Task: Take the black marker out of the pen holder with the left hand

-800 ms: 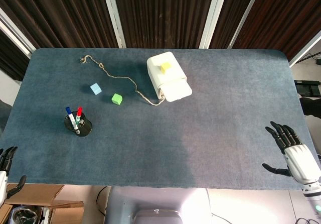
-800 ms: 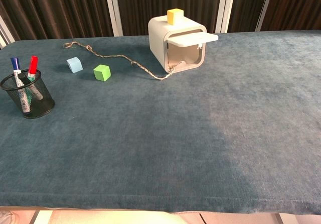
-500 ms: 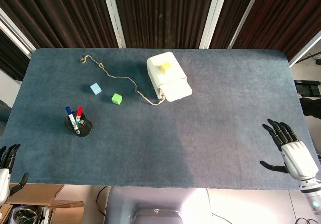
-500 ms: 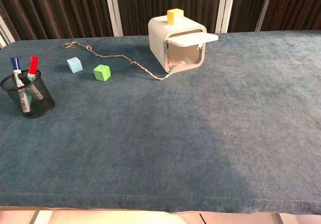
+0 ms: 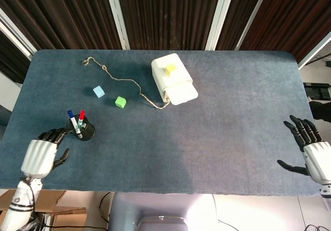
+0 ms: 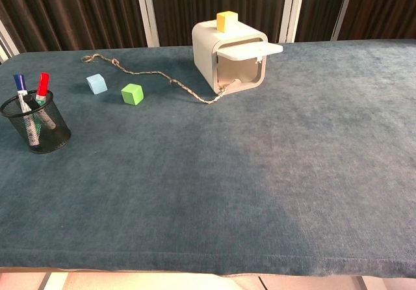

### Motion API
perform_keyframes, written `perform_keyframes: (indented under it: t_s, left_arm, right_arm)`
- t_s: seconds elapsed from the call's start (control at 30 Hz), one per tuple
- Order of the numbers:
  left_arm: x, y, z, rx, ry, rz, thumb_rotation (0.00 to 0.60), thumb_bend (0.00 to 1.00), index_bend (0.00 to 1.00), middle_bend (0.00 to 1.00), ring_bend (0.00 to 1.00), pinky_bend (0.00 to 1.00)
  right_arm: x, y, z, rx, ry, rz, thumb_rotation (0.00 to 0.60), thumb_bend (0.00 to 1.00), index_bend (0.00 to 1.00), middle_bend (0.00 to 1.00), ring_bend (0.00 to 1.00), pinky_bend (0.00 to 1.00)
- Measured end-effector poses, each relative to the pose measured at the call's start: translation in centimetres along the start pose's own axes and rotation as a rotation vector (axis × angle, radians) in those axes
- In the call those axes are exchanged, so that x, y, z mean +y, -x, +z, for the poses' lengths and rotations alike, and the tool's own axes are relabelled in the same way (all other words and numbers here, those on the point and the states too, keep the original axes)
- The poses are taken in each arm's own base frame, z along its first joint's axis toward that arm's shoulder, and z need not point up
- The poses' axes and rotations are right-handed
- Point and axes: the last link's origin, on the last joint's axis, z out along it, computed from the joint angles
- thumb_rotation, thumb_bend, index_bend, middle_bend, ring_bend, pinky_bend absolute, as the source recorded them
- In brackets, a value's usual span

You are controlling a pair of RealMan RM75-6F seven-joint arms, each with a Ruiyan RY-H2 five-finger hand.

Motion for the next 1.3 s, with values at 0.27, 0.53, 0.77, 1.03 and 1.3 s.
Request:
perform_keyframes:
  t_s: [0.27, 0.53, 0.77, 1.03, 1.3]
  left_arm:
    - [3.9, 3.0, 6.0, -0.084, 0.003, 0.080, 0.600, 0.35, 0.33, 0.37, 0.39, 0.56]
    - [4.4, 5.2, 7.9, -0.121, -0.047, 0.193, 0.600, 0.35, 0.36, 0.39, 0.41, 0.58]
    - [2.9, 5.9, 7.8, -0.134, -0.111, 0.241, 0.600, 0.36, 0.40, 0.43, 0.43, 0.58]
    - [1.5, 5.9, 7.1, -0.152, -0.147, 0.195, 0.600, 0.42, 0.45, 0.47, 0.47, 0.60]
    - [1.2, 6.0, 7.3, -0.156, -0.147, 0.189, 0.600, 0.48, 0.54, 0.58, 0.55, 0.63]
  right_arm:
    - [0.3, 0.2, -0.3, -0.011, 0.013, -0.001, 0.600, 0.00, 0.00, 0.02, 0.00, 0.02]
    - [0.5, 0.6, -0.5, -0.021, 0.023, 0.006, 0.600, 0.00, 0.00, 0.02, 0.00, 0.02]
    - [0.7, 0.9, -0.7, -0.028, 0.030, 0.010, 0.600, 0.00, 0.00, 0.02, 0.00, 0.02]
    - [0.5, 1.1, -0.6, -0.034, 0.024, 0.014, 0.600, 0.00, 0.00, 0.02, 0.00, 0.02]
    - [0.5, 1.1, -0.7, -0.037, 0.027, 0.015, 0.600, 0.00, 0.00, 0.02, 0.00, 0.02]
